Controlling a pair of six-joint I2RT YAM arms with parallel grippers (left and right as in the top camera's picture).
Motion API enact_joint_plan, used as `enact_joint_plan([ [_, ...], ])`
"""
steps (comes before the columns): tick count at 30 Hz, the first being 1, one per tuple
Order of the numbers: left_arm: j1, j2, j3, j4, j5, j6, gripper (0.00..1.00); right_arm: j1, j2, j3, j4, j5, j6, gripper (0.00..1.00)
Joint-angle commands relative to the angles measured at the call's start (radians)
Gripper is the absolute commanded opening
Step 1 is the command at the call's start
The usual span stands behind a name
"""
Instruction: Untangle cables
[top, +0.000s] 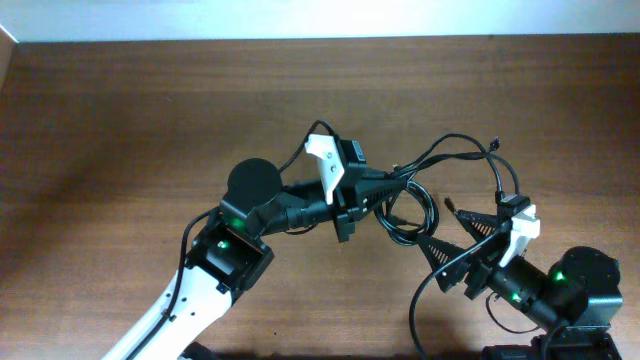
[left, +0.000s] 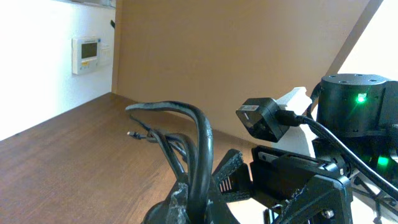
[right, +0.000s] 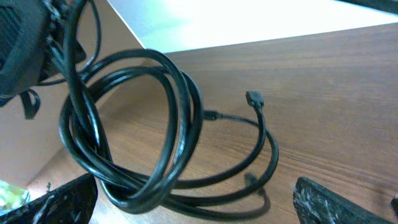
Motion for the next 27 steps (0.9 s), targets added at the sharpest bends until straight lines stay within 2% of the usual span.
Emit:
enact_joint_plan([
  [1,0.003,-0.011,0.015,0.016,0.016,-0.033,0.0,-0.002,-0.005,0.009,0.042,-0.051,0.032,0.9],
  [4,0.003,-0.011,0.015,0.042,0.046,-0.034,0.0,-0.002,-0.005,0.009,0.089,-0.121,0.047,0.85],
  [6,0.003,-0.011,0.015,0.172,0.103,-0.066,0.0,-0.002,-0.005,0.009,0.091,-0.122,0.066,0.86],
  [10,-0.044,-0.007,0.015,0.177,0.113,-0.062,0.0,-0.002,-0.005,0.009,0.117,-0.162,0.085,0.86],
  [11,-0.048,-0.004,0.015,0.177,0.113,-0.062,0.0,-0.002,-0.005,0.009,0.117,-0.162,0.085,0.82],
  [12,-0.048,0.002,0.015,0.176,0.113,-0.062,0.0,-0.002,-0.005,0.009,0.117,-0.163,0.085,0.66],
  [13,-0.048,0.01,0.015,0.177,0.113,-0.062,0.0,-0.002,-0.005,0.009,0.117,-0.169,0.084,0.14],
  [14,-0.048,0.019,0.015,0.176,0.101,-0.062,0.0,-0.002,-0.005,0.009,0.117,-0.169,0.084,0.04],
  [18,-0.048,0.026,0.015,-0.026,-0.177,-0.066,0.0,-0.003,-0.005,0.009,0.113,-0.168,0.084,0.04],
  [19,-0.048,0.026,0.015,-0.082,-0.228,-0.066,0.06,-0.002,-0.005,0.009,0.113,-0.156,0.084,0.04],
  [20,-0.048,0.026,0.015,-0.181,-0.345,-0.066,0.99,-0.003,-0.005,0.009,0.105,-0.142,0.084,0.04],
  [22,-0.048,0.026,0.015,-0.396,-0.5,-0.066,0.99,-0.003,-0.005,0.009,0.105,-0.142,0.084,0.04],
  [24,-0.048,0.026,0.015,-0.55,-0.505,-0.066,0.99,-0.003,-0.005,0.009,0.082,-0.092,0.084,0.04],
  [27,-0.048,0.022,0.015,-0.621,-0.428,-0.032,0.99,-0.003,-0.005,0.009,0.014,0.039,0.098,0.04],
])
